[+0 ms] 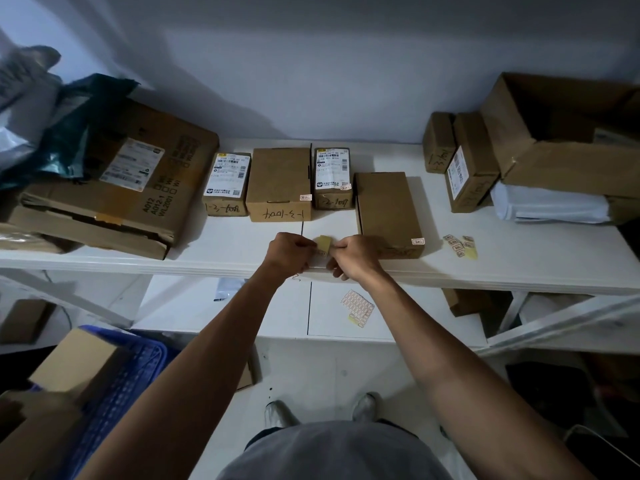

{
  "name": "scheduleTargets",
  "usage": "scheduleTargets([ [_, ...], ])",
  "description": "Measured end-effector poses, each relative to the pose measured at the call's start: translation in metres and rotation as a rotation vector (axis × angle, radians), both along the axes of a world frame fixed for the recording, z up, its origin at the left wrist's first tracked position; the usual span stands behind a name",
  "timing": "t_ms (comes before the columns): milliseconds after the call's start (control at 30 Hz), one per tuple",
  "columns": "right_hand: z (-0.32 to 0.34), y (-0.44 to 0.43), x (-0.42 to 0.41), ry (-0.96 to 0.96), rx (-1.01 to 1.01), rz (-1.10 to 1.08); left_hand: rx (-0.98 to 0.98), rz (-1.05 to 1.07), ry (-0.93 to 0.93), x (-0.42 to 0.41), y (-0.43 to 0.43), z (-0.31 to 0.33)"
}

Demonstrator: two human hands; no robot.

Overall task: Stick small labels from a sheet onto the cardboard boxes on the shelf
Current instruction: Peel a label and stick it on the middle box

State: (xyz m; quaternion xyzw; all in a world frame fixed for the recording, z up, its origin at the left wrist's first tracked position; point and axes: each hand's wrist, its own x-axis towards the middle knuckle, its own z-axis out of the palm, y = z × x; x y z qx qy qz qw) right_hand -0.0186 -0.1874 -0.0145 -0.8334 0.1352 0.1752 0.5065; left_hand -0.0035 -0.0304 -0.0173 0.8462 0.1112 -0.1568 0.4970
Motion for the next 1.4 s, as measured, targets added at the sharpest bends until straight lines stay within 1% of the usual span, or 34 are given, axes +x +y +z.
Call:
scheduleTargets([
  [433,-0.001,0.005,0.002,-0.051,0.049,-0.015,-0.084,0.063,0.032,-0.002,0.000,0.002],
  [600,0.017,0.002,-0.003,-0.107,0.157,-0.027,-0.278,0.085,0.039,-0.010,0.005,0.018],
  [733,0.032,-0.005,-0.007,-0.165,0.251,-0.017,-0.425,0.031,0.056,-0.015,0.010,0.032],
  [833,0.043,-0.008,-0.009,-0.195,0.316,-0.032,-0.491,0.002,0.045,-0.018,0.012,0.045],
  [1000,0.061,-0.011,-0.012,-0.243,0.390,-0.059,-0.476,-0.055,-0.034,-0.023,0.008,0.063],
  [1167,0.076,-0.011,-0.014,-0.247,0.369,-0.040,-0.501,-0.003,-0.088,-0.024,0.001,0.077],
  [1300,0.087,-0.012,-0.018,-0.285,0.373,-0.017,-0.546,-0.022,-0.095,-0.022,0.004,0.087],
  [1400,0.097,-0.012,-0.024,-0.321,0.418,-0.015,-0.593,-0.046,-0.084,-0.022,0.007,0.094],
])
